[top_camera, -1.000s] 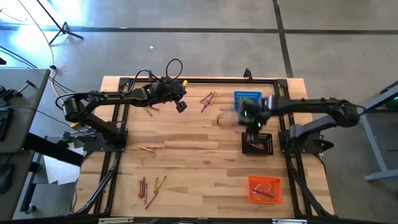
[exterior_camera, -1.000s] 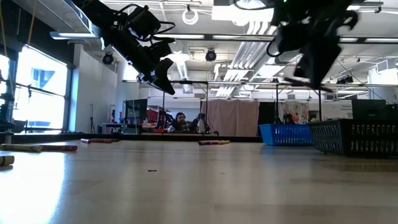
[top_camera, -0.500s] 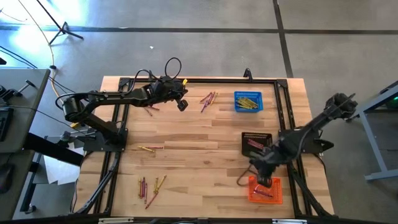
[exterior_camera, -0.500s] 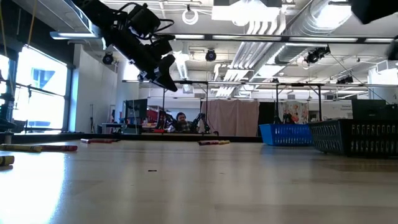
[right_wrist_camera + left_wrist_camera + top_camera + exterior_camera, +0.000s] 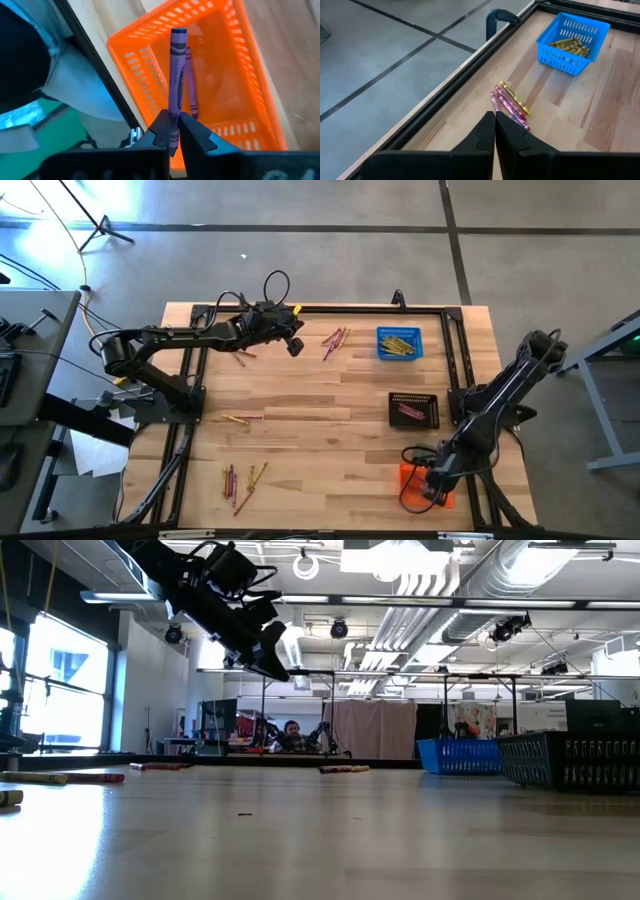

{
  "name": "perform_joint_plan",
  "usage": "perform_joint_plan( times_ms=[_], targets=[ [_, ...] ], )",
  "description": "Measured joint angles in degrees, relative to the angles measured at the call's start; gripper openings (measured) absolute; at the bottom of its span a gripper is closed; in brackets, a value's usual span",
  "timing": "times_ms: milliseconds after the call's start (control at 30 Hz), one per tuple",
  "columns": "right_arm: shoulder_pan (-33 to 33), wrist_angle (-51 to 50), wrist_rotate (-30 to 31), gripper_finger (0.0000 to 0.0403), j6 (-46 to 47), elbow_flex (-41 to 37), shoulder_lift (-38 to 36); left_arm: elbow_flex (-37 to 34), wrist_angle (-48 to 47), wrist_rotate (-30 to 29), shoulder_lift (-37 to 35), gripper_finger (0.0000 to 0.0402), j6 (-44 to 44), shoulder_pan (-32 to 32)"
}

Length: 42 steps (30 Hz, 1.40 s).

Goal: Sort crayons
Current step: Put the violet crayon into the orange bin

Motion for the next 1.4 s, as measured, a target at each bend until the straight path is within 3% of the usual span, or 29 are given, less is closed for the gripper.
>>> perform_joint_plan(
  times_ms=[333, 533, 667, 1000, 1200, 1400],
  targets=[
    [-0.2, 0.8, 1.2, 0.0074, 0.0, 0.0, 1.9, 0.0, -1.9, 1.7, 0.0, 0.0003, 0.0, 0.0],
    [-2.1, 1.7, 1.2, 0.0078, -0.6, 0.0, 1.8, 0.0, -2.1, 8.2, 0.4, 0.0003, -0.2, -1.0],
    [-4.1, 1.6, 1.2, 0.0078, -3.1, 1.0, 1.8, 0.0, -0.7, 8.7, 1.5, 0.0003, 3.1, -3.4],
    [-10.1, 1.4, 7.3, 0.0078, -15.6, 3.0, 1.8, 0.0, 11.8, 10.3, 7.2, 0.0003, 18.0, -6.2],
    [-14.4, 0.5, 9.1, 0.0078, -23.0, 3.0, 1.8, 0.0, 16.1, 13.1, 11.1, 0.0011, 19.6, -6.1],
    [-19.2, 0.4, 13.1, 0.0078, -33.6, 3.0, 1.8, 0.0, 24.6, 15.5, 16.2, 0.0058, 16.6, -6.0]
  ],
)
